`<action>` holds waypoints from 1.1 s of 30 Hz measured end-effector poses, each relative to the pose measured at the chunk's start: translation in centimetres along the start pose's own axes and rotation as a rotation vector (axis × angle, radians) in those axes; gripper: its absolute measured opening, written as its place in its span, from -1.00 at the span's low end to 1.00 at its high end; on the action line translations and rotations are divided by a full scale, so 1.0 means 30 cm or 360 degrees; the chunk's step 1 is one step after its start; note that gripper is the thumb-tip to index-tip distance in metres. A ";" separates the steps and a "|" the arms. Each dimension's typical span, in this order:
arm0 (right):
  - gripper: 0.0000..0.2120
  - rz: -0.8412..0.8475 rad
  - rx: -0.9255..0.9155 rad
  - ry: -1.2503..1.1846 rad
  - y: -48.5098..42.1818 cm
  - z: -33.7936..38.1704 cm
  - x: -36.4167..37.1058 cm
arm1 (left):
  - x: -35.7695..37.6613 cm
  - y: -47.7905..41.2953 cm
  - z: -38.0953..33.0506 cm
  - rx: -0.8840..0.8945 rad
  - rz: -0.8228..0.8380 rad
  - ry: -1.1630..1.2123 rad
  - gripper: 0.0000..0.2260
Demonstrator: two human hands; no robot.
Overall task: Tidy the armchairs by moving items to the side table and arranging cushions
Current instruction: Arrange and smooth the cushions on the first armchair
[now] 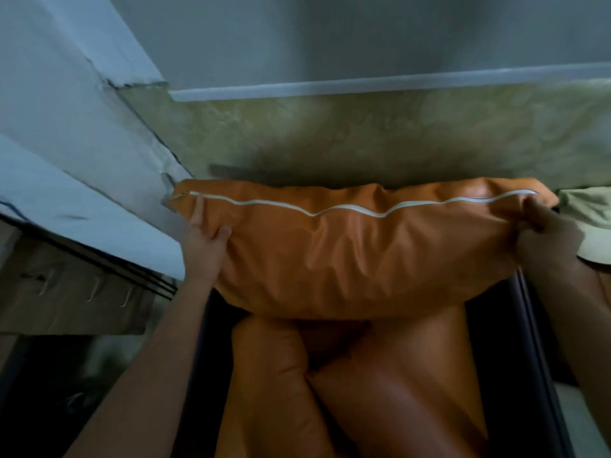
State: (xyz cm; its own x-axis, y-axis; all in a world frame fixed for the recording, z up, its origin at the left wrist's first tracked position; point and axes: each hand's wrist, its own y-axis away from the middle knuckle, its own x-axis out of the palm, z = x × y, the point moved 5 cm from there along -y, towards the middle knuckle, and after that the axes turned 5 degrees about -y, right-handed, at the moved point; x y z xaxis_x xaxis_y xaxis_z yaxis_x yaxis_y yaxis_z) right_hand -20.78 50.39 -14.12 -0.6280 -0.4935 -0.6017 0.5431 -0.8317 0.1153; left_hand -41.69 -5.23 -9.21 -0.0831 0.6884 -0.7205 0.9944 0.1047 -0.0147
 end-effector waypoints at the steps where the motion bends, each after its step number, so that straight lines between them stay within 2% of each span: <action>1: -0.42 -0.0033 0.0019 0.0047 -0.006 -0.024 -0.027 | 0.062 -0.029 0.008 0.0024 0.0125 0.0049 -0.27; 4: -0.43 -0.0068 0.0053 0.0238 -0.004 -0.098 -0.072 | 0.246 -0.090 0.070 -0.0018 0.0406 0.0061 -0.26; 8: -0.30 0.0324 0.0124 0.0546 0.044 -0.240 0.061 | 0.379 -0.092 0.166 -0.0111 0.0632 0.0031 -0.27; 11: -0.25 0.0312 0.0178 0.0597 0.115 -0.307 0.157 | 0.393 -0.067 0.187 -0.0073 0.0522 -0.0055 -0.29; 14: -0.19 0.0236 -0.0124 0.0577 0.210 -0.226 0.225 | 0.373 -0.010 0.160 -0.0047 0.0273 -0.0282 -0.25; 16: -0.23 0.0410 -0.0390 0.0695 0.263 -0.169 0.298 | 0.385 0.056 0.076 0.0232 0.0196 -0.0516 -0.28; 17: -0.26 0.0517 -0.0451 0.0748 0.278 -0.145 0.337 | 0.411 0.090 0.018 0.0435 0.0243 -0.0635 -0.31; 19: -0.25 0.0646 -0.0527 0.0832 0.293 -0.091 0.400 | 0.488 0.138 -0.071 0.0751 0.0447 -0.0805 -0.32; 20: -0.25 0.0695 -0.0543 0.0869 0.290 -0.076 0.425 | 0.530 0.150 -0.085 0.0807 0.0564 -0.0845 -0.32; 23: -0.26 0.0891 -0.0561 0.0942 0.260 -0.091 0.478 | 0.627 0.154 -0.057 0.0631 0.0806 -0.0912 -0.24; 25: -0.23 0.0960 -0.0599 0.0988 0.239 -0.117 0.507 | 0.663 0.154 -0.005 0.0516 0.0809 -0.0964 -0.20; 28: -0.19 0.1028 -0.0804 0.1038 0.235 -0.140 0.575 | 0.689 0.154 0.123 0.0383 0.0813 -0.0997 -0.14; 33: -0.22 0.1143 -0.0898 0.0952 0.204 -0.230 0.766 | 0.763 0.111 0.268 0.0399 0.0758 -0.0995 -0.12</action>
State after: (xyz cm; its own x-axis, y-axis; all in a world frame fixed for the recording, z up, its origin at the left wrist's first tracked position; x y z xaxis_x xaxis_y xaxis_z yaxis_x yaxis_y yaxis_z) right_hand -28.03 35.71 -32.69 0.2273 -0.4865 -0.8436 0.9481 -0.0873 0.3058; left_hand -39.77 5.10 -31.31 0.3294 0.0842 -0.9404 0.9050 -0.3120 0.2891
